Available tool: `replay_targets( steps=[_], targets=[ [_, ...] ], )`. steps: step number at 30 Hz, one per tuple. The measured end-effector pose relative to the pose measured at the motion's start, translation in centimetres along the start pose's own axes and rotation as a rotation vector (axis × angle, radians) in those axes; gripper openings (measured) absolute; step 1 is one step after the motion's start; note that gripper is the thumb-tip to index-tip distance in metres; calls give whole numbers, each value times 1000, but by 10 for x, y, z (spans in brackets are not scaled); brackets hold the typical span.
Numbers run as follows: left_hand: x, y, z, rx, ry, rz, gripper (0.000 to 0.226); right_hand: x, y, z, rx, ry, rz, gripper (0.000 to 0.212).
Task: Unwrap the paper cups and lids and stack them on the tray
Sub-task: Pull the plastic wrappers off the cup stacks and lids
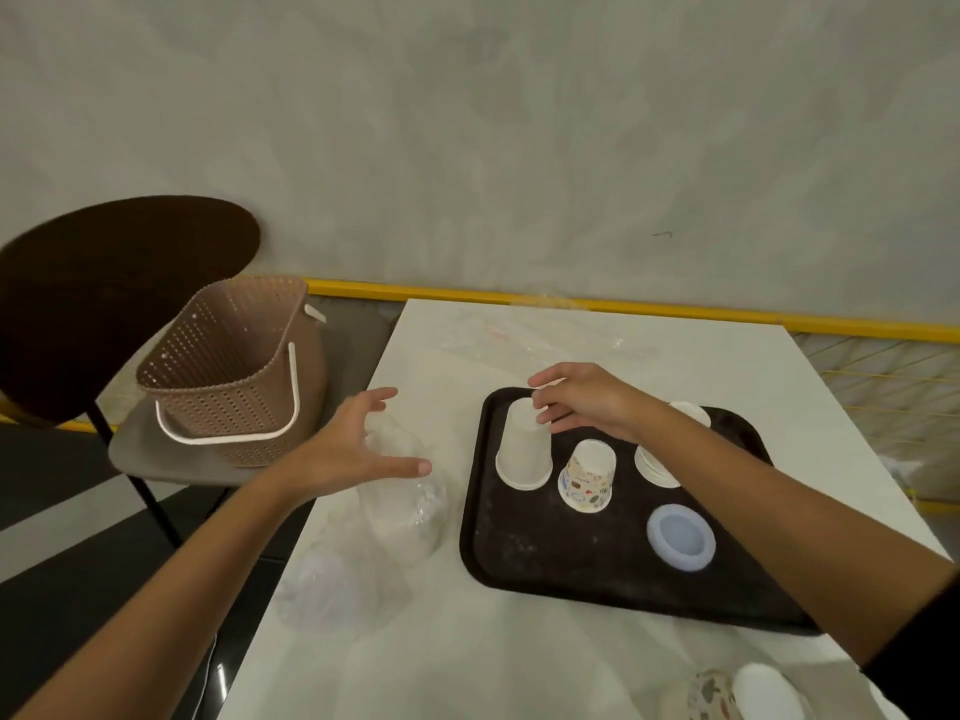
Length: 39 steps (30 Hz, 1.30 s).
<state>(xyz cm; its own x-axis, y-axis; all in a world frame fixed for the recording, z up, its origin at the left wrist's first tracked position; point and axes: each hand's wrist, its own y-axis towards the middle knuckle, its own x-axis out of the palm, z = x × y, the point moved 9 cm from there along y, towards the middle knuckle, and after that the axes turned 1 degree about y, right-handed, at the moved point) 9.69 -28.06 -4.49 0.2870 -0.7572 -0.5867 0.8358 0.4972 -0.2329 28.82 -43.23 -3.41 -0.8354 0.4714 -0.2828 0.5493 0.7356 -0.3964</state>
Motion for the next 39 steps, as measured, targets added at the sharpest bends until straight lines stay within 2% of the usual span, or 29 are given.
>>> replay_targets(
  steps=[3,5,8,10,14,21,27,29,31,33,34,37,39],
  targets=[
    [10,-6,-9,10,27,20,136,32,-5,6,19,-66,-46,29],
    [15,-6,-16,24,37,59,133,50,-7,13,31,-110,-67,33],
    [17,-7,-15,93,14,142,96,76,-9,27,43,-137,-95,38],
    [17,-7,-13,121,-26,170,85,90,-10,36,49,-143,-109,38],
    [21,-7,-23,79,-153,191,99,108,-14,53,82,-128,-114,39],
    [20,-4,-30,48,-127,265,82,123,-25,74,153,-57,-78,38],
    [-12,5,-44,14,-372,330,79,120,-33,79,161,30,-9,43],
    [-17,7,-44,3,-507,294,72,114,-37,78,165,99,50,43],
    [-16,7,-39,-20,-678,261,38,107,-41,79,168,202,112,38],
    [-4,5,-32,-63,-825,178,21,98,-45,83,172,357,185,35],
    [3,4,-30,-83,-875,132,23,92,-49,85,171,471,222,35],
    [32,2,-27,-207,-955,52,51,76,-66,86,128,801,273,27],
    [55,-1,-18,-284,-1021,4,55,65,-77,86,83,924,273,18]
  ],
)
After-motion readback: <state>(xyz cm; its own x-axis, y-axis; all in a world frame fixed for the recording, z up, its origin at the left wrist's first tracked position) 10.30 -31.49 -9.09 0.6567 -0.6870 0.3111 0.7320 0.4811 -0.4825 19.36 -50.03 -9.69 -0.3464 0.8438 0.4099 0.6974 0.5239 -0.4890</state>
